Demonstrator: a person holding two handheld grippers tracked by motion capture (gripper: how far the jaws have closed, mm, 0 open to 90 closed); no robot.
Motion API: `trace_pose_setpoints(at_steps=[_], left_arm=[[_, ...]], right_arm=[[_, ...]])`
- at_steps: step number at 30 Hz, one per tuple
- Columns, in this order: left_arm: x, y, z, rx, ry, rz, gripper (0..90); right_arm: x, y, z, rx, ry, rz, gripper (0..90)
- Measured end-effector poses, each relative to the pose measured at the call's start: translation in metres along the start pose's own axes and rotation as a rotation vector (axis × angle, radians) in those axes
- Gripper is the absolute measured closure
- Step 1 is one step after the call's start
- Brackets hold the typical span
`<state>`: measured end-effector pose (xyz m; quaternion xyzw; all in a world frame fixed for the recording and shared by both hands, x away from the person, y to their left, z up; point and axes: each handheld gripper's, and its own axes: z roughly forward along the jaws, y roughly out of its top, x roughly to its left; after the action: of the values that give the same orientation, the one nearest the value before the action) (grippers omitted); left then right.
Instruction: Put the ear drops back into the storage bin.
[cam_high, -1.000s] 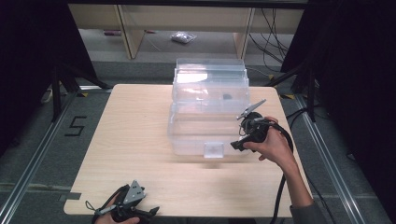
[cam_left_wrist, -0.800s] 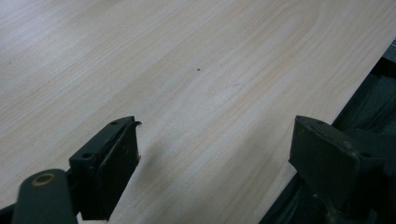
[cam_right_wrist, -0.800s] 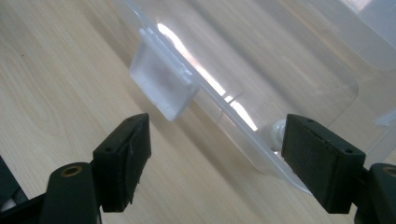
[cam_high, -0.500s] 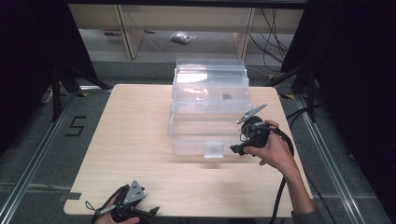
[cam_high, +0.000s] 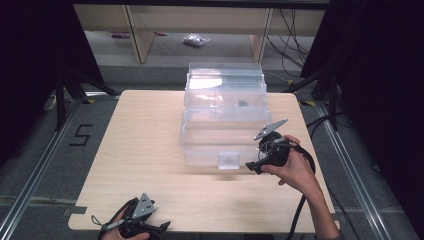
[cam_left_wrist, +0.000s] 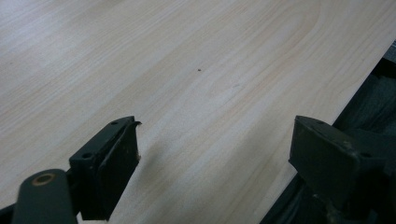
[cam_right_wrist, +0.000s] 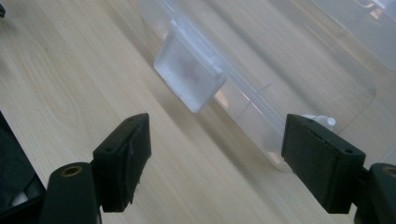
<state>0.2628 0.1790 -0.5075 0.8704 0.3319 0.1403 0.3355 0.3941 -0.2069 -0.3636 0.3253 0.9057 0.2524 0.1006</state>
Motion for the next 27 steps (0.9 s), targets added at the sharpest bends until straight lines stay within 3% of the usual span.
trace_pose_setpoints(at_steps=[1,3,4,8,10,11,13,16,17,18,19,21,23,24,25,27], left_arm=[[0.000,0.000,0.000,0.001,0.003,0.002,15.1],[0.000,0.000,0.000,0.002,0.000,0.003,15.0],[0.000,0.000,0.000,0.001,0.001,0.001,15.0],[0.000,0.000,0.000,0.001,0.000,0.002,15.0],[0.000,0.000,0.000,0.002,0.001,0.002,15.0],[0.000,0.000,0.000,0.001,-0.001,0.001,15.1],[0.000,0.000,0.000,0.003,0.001,0.003,15.1],[0.000,0.000,0.000,0.002,0.001,0.001,15.1],[0.000,0.000,0.000,0.001,0.001,0.001,15.0],[0.000,0.000,0.000,0.001,0.001,0.001,15.0],[0.000,0.000,0.000,0.001,0.002,0.001,15.0],[0.000,0.000,0.000,0.001,0.002,0.001,15.1],[0.000,0.000,0.000,0.002,0.000,0.003,15.1],[0.000,0.000,0.000,0.002,0.000,0.003,15.0],[0.000,0.000,0.000,0.002,0.001,0.001,15.0],[0.000,0.000,0.000,0.002,0.001,0.002,15.0]], right_arm=[[-0.001,0.000,0.000,-0.003,-0.008,-0.016,24.9],[0.003,-0.001,-0.001,0.007,0.004,0.029,24.9],[0.001,-0.002,0.000,-0.006,-0.008,-0.007,24.9],[0.004,-0.003,-0.001,0.000,-0.005,0.022,24.9],[0.004,-0.004,0.000,-0.007,-0.001,0.020,25.0],[0.003,-0.006,0.001,-0.019,0.006,-0.011,24.9],[0.005,-0.008,0.001,-0.016,-0.001,0.022,24.9],[0.006,-0.010,0.002,-0.015,0.010,0.019,24.9],[0.008,-0.011,0.003,-0.005,0.003,0.044,24.9],[0.007,-0.012,0.003,-0.018,0.014,0.020,24.9],[0.009,-0.012,0.003,-0.012,0.009,0.039,24.9],[0.007,-0.013,0.004,-0.033,0.010,-0.003,24.5],[0.010,-0.015,0.004,-0.014,0.005,0.041,24.4],[0.010,-0.015,0.004,-0.014,0.005,0.041,24.4],[0.008,-0.015,0.005,-0.023,0.012,0.005,24.4],[0.008,-0.016,0.004,-0.031,0.008,-0.008,24.3]])
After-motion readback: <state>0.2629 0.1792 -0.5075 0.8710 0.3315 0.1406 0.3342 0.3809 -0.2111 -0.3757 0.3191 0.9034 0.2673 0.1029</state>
